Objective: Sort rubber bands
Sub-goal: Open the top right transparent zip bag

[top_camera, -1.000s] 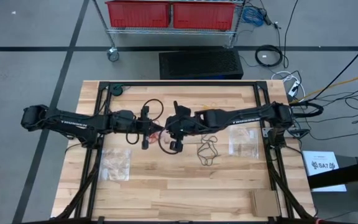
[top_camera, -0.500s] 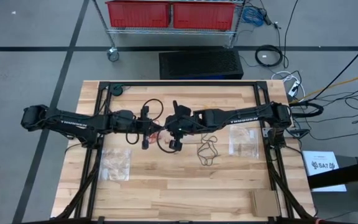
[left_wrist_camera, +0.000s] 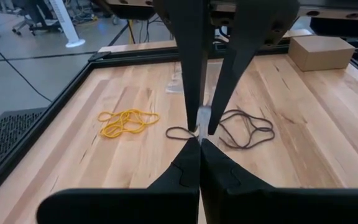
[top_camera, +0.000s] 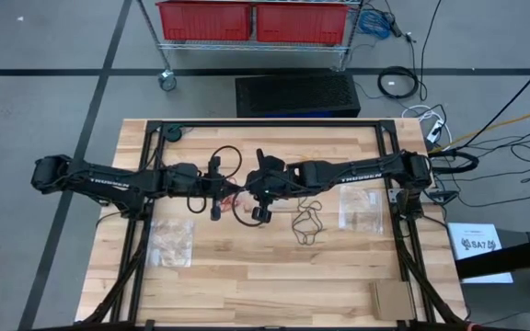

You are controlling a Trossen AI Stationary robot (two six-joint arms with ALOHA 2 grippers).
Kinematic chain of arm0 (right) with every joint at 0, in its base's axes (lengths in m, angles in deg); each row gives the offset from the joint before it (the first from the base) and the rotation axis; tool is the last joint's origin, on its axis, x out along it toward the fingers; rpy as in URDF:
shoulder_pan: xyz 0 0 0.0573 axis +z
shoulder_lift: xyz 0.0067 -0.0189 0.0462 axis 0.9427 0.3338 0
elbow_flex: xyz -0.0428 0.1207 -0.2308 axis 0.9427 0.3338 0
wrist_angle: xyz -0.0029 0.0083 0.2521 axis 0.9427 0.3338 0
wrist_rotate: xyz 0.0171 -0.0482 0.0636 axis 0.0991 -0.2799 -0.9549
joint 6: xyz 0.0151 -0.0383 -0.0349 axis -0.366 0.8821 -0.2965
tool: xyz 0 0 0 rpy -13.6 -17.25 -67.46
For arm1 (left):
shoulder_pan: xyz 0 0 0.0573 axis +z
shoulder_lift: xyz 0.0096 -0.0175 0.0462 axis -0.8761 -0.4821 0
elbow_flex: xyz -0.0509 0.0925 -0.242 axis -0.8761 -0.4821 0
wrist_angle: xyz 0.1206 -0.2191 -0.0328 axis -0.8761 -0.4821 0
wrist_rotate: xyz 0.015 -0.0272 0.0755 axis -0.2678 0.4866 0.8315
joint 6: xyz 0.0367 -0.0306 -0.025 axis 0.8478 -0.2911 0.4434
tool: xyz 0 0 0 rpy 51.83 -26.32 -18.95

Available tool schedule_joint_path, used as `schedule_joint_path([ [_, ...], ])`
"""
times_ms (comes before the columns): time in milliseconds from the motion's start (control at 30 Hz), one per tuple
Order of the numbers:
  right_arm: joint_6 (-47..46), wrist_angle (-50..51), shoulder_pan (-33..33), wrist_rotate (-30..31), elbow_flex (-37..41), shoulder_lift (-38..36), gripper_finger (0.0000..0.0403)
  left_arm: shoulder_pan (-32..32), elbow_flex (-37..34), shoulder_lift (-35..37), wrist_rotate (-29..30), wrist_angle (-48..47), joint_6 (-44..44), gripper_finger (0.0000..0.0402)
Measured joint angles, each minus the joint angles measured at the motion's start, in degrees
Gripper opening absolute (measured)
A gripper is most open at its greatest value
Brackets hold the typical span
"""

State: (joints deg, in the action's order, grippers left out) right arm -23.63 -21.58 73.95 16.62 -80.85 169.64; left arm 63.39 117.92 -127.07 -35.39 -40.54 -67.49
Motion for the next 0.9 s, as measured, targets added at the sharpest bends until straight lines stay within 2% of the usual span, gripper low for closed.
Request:
schedule_joint_path([
  [900,-4.99,12.18,1.83,0.17,0.00,-0.07,0.0012,0.00,0.00,1.07,0.25,-0.21,-1.29,0.0000],
])
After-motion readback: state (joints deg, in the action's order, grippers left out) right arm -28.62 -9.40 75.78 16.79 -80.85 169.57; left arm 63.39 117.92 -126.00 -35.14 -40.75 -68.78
